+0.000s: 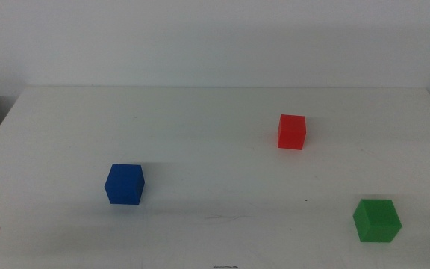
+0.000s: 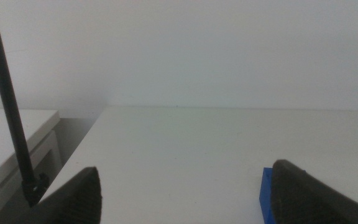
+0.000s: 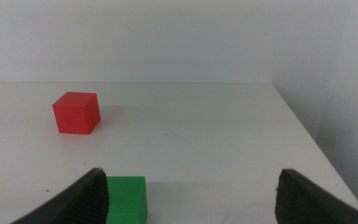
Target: Stack red cubes first, then green, then blue cubes in a specific spot.
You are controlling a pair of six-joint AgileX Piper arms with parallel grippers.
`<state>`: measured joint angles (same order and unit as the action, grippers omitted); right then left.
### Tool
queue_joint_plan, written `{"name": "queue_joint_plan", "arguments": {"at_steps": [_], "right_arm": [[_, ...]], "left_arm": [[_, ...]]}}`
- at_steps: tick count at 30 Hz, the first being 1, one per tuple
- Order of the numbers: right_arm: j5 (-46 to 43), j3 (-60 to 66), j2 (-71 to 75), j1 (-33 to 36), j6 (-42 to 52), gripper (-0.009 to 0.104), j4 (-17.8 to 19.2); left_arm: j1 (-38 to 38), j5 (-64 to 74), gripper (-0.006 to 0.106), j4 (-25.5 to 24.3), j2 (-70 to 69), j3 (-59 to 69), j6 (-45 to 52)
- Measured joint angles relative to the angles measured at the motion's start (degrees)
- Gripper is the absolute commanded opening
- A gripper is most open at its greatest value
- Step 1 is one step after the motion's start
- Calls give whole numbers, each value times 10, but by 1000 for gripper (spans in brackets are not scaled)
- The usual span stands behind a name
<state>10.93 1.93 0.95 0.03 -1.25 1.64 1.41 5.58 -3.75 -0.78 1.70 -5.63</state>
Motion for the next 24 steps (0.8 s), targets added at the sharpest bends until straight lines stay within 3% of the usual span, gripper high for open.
{"name": "queue_joint_plan", "arguments": {"at_steps": [9,24], "right_arm": [[53,-108,-37,0,0,94,-66],[337,-439,-415,21,0,94,-72]], "left_arm": [[0,0,93,0,0,0,0],[0,0,93,0,0,0,0]]}}
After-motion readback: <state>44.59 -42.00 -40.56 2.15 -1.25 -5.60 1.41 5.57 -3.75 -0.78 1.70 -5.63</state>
